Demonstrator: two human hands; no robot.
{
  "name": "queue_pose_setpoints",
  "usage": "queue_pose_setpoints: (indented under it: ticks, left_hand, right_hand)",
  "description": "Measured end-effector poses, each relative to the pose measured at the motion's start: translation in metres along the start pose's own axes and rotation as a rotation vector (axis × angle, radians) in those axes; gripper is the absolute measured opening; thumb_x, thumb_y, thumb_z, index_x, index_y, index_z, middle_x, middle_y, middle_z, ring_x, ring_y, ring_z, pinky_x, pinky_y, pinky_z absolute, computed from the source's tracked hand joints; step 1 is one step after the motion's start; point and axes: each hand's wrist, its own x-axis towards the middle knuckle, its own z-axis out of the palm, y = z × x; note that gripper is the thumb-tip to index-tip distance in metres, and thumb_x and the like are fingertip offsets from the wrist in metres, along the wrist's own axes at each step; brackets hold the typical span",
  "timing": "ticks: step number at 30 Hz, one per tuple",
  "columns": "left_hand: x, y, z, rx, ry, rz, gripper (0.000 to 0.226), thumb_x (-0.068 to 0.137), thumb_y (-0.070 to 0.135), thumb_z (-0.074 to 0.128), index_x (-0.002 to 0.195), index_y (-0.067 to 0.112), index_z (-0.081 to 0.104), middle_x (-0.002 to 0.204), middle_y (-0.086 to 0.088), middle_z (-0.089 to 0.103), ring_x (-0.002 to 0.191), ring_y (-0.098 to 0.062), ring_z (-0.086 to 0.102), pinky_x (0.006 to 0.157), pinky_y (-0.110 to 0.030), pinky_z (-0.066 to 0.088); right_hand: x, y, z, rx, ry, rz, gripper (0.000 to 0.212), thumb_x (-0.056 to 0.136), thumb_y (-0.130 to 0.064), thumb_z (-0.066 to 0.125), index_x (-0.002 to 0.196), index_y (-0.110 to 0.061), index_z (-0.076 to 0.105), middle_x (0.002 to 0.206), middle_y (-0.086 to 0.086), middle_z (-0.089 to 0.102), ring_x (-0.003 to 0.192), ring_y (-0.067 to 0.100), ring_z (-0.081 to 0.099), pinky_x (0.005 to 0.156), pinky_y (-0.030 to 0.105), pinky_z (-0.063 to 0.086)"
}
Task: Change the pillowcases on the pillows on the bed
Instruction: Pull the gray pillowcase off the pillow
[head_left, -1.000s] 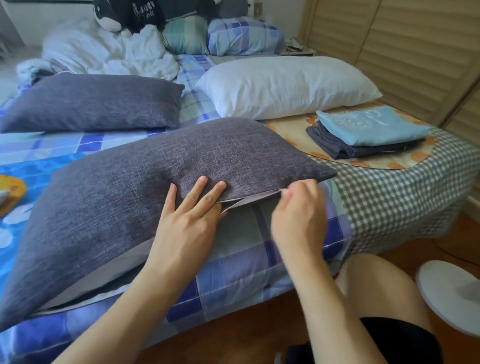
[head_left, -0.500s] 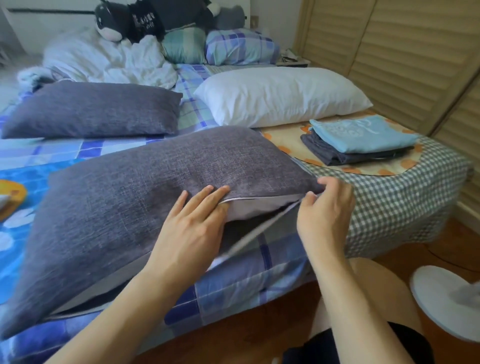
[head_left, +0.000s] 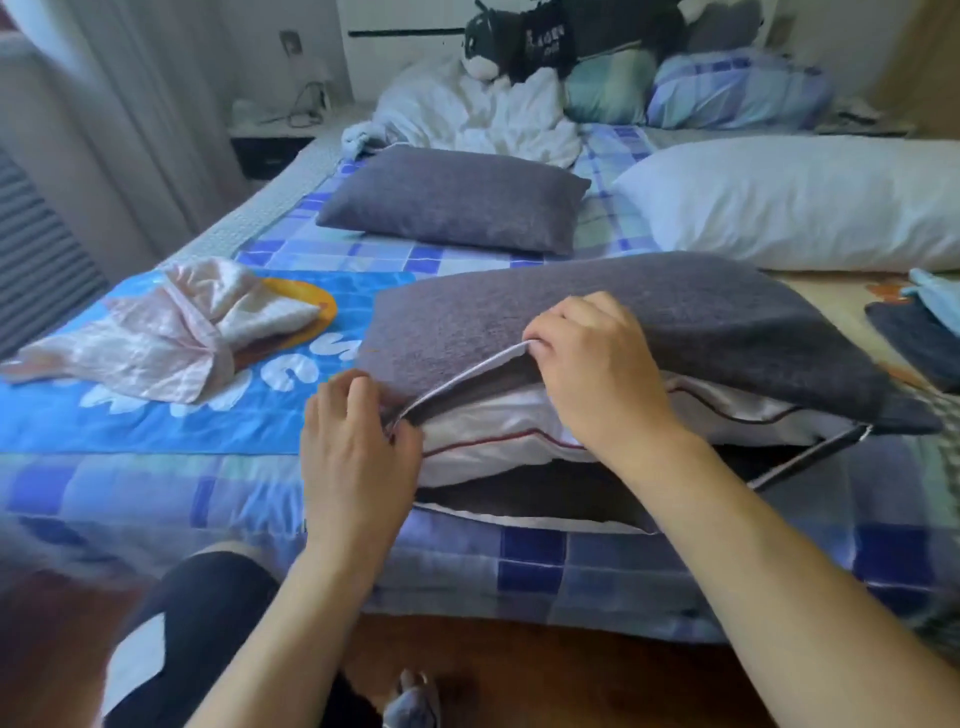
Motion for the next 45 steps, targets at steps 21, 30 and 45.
queue_pose_setpoints:
  ticks: [21,30,45]
  left_hand:
    - [0.004,-0.015,-0.019,-1.702,-0.678,-0.944,0.037,0.065,0.017,0.078,0.099,0.003,0.074,0.098,-0.013,0.068,0.089,-0.024,0.061,0.092,-0.034,0.047]
    - [0.056,-0.050,-0.018,-1.549,-0.746,-0.903,0.025,0.085,0.025,0.058,0.091,0.008,0.076,0.091,-0.010,0.073,0.080,-0.022,0.070,0.072,-0.033,0.056]
    - [0.035,-0.063,0.003,-1.338,-0.498,-0.751,0.020,0.092,0.013,0.060,0.074,0.015,0.068,0.077,-0.010,0.059,0.073,-0.022,0.055,0.069,-0.036,0.041]
  right_hand:
    - [0.029,-0.044,-0.028,0.057,-0.110,0.115,0.037,0.077,-0.001,0.054,0.103,-0.020,0.071,0.088,0.013,0.070,0.086,0.039,0.061,0.087,0.043,0.048]
    - [0.094,-0.020,0.028,-0.105,-0.386,0.293,0.015,0.088,-0.021,0.064,0.103,-0.023,0.065,0.110,0.008,0.062,0.102,0.033,0.057,0.081,0.039,0.048]
    - [-0.026,-0.118,0.032,-0.065,-0.302,-0.514,0.025,0.096,-0.023,0.052,0.114,-0.015,0.068,0.118,0.006,0.064,0.120,0.027,0.055,0.120,0.051,0.023]
